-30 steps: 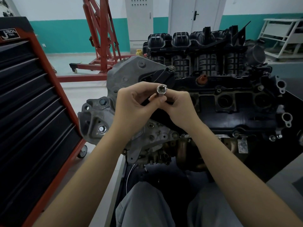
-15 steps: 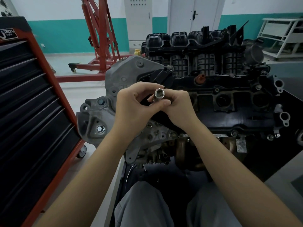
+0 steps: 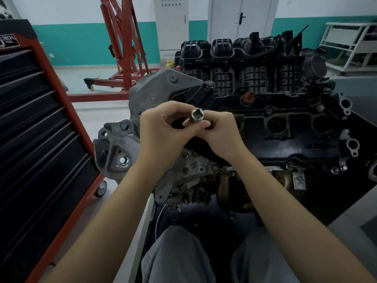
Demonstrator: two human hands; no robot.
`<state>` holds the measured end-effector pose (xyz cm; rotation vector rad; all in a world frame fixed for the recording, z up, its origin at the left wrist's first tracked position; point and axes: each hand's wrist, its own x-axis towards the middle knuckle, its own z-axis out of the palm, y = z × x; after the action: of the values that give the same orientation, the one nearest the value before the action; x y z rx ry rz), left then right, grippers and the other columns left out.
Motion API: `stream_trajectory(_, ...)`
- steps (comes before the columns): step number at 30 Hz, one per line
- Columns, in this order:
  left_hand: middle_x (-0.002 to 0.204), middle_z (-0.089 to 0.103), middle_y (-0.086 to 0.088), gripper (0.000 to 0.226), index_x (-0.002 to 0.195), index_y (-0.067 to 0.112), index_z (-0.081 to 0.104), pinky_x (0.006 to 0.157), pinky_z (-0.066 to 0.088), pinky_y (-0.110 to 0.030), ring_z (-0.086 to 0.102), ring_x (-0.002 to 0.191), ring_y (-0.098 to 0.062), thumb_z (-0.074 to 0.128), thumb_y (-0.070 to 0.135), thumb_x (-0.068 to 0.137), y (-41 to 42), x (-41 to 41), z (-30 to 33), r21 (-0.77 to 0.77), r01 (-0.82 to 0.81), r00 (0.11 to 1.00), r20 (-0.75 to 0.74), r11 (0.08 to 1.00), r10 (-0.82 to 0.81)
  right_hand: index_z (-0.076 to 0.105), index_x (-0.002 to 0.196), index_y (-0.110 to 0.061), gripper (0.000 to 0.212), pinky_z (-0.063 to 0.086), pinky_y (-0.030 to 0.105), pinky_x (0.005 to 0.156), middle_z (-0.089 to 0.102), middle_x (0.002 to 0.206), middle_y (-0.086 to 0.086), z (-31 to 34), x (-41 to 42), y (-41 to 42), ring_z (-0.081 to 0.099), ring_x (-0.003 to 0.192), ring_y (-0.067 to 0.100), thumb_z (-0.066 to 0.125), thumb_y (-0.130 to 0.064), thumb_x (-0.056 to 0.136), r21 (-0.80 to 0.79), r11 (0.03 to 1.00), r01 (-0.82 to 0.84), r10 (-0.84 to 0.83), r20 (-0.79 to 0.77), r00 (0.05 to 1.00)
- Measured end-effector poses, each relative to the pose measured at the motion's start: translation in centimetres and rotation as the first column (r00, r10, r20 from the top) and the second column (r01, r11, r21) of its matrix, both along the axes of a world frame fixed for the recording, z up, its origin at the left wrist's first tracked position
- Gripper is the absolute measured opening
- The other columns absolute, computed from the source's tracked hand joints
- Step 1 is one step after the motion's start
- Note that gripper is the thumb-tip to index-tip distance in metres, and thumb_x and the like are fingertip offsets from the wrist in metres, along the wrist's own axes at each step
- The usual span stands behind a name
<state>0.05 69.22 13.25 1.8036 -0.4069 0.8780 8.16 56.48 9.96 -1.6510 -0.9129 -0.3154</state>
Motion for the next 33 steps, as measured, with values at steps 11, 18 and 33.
stream_trajectory(11,0.092,0.072,-0.006,0.028,0.098,0.003,0.070,0.083,0.056,-0.030,0.071,0.087,-0.017,0.079,-0.005,0.072,0.11,-0.09,0.13,-0.058,0.124,0.991,-0.035,0.991,-0.126,0.070,0.097,-0.016,0.020,0.053,0.023,0.081,0.071,0.088,-0.007,0.16,0.00,0.05,0.068,0.088,0.006,0.066,-0.001,0.085,-0.004,1.000,-0.018,0.018,0.010,1.000)
stream_trajectory(18,0.090,0.073,-0.002,0.029,0.098,0.010,0.070,0.081,0.056,-0.027,0.072,0.086,-0.015,0.075,-0.007,0.075,0.30,-0.15,0.18,-0.146,0.139,0.989,-0.028,0.980,-0.144,0.069,0.105,-0.005,0.018,0.053,0.027,0.087,0.072,0.097,0.002,0.10,-0.02,0.05,0.068,0.096,0.012,0.064,-0.001,0.088,-0.041,0.997,-0.065,0.066,0.015,0.998)
stream_trajectory(33,0.094,0.072,-0.007,0.032,0.105,0.003,0.068,0.085,0.056,-0.031,0.071,0.090,-0.018,0.071,-0.012,0.077,0.48,-0.49,0.37,-0.058,0.179,0.982,-0.051,0.982,-0.182,0.068,0.104,-0.017,0.025,0.052,0.023,0.083,0.071,0.093,-0.007,0.10,-0.05,0.09,0.069,0.093,0.008,0.068,-0.002,0.085,-0.014,0.996,-0.085,0.085,-0.010,0.996)
